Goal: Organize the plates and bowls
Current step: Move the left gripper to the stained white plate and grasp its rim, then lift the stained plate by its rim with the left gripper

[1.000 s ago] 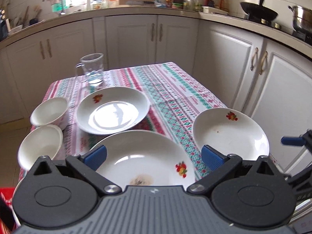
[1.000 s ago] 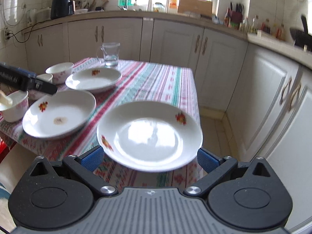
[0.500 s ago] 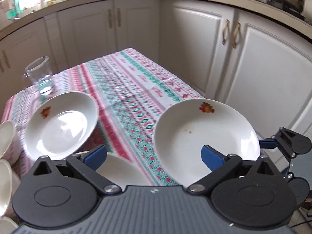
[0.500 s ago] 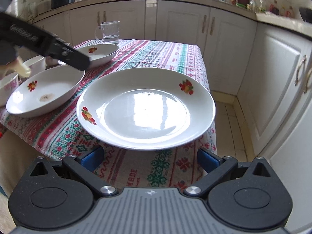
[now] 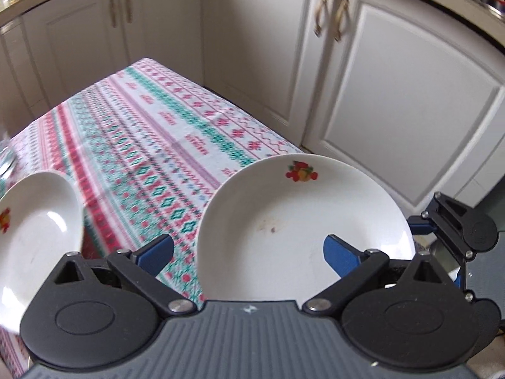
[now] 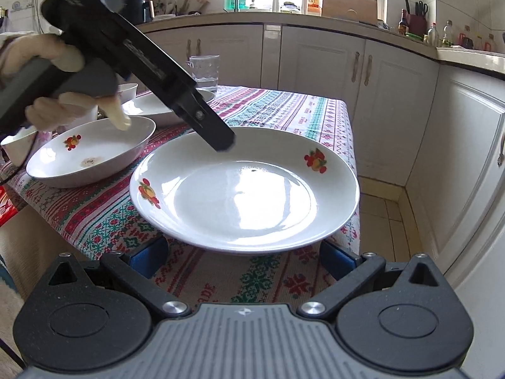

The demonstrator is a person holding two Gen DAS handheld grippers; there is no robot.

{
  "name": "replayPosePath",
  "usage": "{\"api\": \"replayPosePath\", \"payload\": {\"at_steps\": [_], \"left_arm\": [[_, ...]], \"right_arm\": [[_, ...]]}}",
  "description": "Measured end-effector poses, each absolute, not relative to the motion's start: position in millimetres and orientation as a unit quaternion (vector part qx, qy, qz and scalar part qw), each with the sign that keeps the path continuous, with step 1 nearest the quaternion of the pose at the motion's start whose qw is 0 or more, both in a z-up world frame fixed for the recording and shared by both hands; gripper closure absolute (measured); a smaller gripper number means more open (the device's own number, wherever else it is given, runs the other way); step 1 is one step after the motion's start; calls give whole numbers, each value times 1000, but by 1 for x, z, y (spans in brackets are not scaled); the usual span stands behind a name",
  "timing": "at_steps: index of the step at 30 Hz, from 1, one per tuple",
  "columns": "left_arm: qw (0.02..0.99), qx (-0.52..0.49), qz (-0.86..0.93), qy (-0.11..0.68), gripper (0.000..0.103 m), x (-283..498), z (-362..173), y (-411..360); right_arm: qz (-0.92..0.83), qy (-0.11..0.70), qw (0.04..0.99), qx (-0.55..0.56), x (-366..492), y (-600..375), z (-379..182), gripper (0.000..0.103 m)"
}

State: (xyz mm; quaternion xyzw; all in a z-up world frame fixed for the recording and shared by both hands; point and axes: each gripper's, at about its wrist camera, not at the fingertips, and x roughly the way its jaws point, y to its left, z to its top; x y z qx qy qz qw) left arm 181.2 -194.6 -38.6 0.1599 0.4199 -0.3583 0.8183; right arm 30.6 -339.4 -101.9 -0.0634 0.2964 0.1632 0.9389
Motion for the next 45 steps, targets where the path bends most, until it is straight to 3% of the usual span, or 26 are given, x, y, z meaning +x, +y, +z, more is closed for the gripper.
{"api": "replayPosePath", "payload": {"at_steps": [3, 9, 31, 45], "left_arm": [[807, 167, -369, 431, 16, 190, -44, -204], [790, 172, -378, 452, 25, 207, -51, -212], [776, 169, -398, 459, 27, 227, -46, -212], [803, 148, -373, 441, 27, 282, -39, -202]], "right_arm": [[164, 295, 939, -62, 31, -341, -102, 0], [172, 298, 937, -67, 37, -343, -101, 0], [177, 331, 922, -98, 54, -337, -87, 0], [208, 333, 913, -112, 115, -342, -81, 0]]}}
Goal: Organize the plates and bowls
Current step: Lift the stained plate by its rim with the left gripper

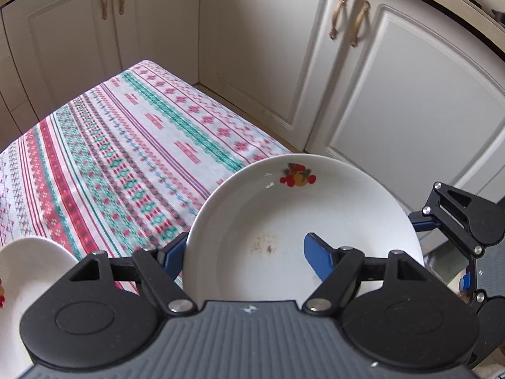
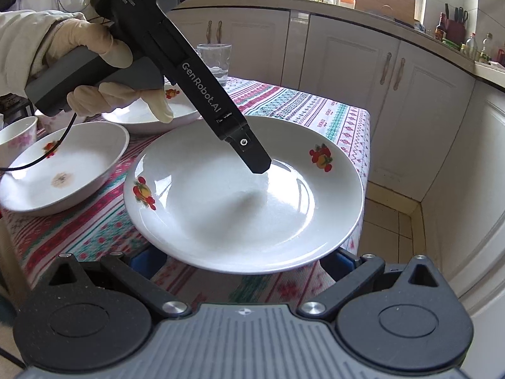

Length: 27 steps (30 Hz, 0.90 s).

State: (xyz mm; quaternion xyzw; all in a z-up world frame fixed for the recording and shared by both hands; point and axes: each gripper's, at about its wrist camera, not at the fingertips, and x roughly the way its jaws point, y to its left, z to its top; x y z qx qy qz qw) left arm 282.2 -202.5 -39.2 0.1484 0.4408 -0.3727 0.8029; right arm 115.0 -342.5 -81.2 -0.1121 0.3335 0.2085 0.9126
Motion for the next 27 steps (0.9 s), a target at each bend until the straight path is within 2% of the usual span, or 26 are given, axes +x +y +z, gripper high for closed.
{"api": "replayPosePath", "payload": {"at_steps": [20, 27], "left_arm": [[813, 143, -358, 436, 26, 316, -55, -204], [815, 144, -356, 434, 23, 313, -54, -204]], "right_arm": [[201, 349, 911, -95, 156, -341, -92, 0], [197, 351, 910, -99, 155, -338, -92, 0]]}}
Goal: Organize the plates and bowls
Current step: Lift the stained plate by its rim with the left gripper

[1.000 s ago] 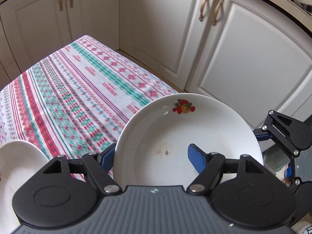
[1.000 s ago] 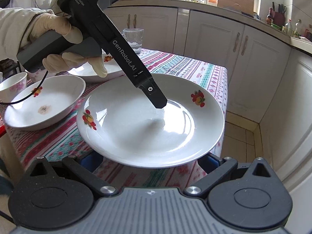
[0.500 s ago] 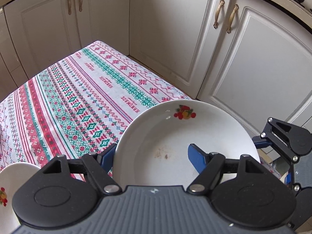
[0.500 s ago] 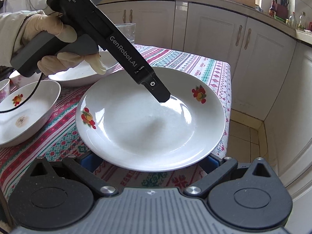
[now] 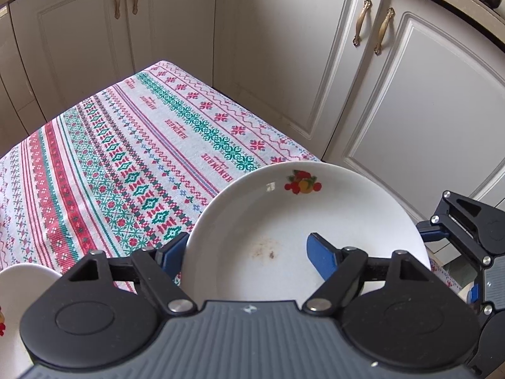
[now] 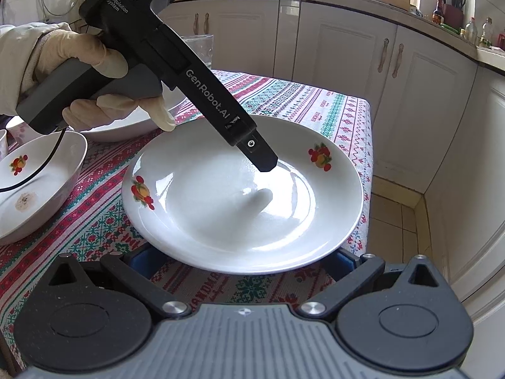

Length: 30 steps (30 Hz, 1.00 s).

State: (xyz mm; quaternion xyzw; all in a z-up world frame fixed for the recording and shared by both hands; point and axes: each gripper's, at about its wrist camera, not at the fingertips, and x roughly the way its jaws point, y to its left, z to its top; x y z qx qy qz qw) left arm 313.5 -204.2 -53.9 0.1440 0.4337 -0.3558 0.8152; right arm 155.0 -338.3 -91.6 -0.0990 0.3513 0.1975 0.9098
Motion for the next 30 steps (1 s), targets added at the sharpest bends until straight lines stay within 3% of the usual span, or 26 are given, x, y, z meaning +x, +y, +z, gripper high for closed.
{"api": "replayPosePath", "payload": {"at_steps": [9, 12, 19, 30], "left_arm": [[841, 134, -344, 396, 15, 279, -20, -186], [848, 128, -337, 387, 7, 260, -5, -177], [863, 83, -331, 373, 7, 217, 18, -142], [901, 92, -266, 330, 7, 123, 18, -88]], "right_arm": [[170, 350, 916, -96, 133, -342, -73, 0], [160, 339, 924, -80, 117, -343, -63, 0], [154, 301, 938, -71, 88, -329, -40, 0], [179, 279, 940, -76, 50, -302, -30, 0]]}}
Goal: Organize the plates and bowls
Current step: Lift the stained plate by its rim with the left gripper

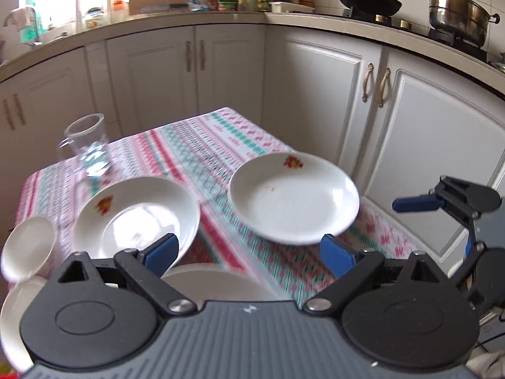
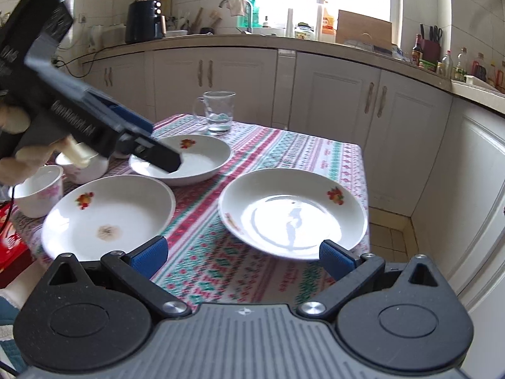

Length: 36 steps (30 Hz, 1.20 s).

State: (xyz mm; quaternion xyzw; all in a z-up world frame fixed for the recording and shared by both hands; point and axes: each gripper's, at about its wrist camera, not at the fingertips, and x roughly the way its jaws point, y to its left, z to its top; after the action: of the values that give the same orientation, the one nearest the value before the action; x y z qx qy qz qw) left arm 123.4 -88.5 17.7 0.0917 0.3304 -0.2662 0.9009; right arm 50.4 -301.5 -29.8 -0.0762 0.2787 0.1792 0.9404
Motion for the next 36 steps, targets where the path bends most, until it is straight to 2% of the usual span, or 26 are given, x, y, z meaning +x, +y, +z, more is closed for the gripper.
{"api": "replayPosePath", "payload": {"at_steps": [14, 36], "left_arm": [[916, 63, -206, 337, 7, 55, -3, -31], [899, 77, -202, 380, 7, 60, -19, -14]], "right_arm": [[224, 284, 928, -91, 26, -272, -42, 0], [302, 324, 888, -125, 42, -223, -75, 0]]}}
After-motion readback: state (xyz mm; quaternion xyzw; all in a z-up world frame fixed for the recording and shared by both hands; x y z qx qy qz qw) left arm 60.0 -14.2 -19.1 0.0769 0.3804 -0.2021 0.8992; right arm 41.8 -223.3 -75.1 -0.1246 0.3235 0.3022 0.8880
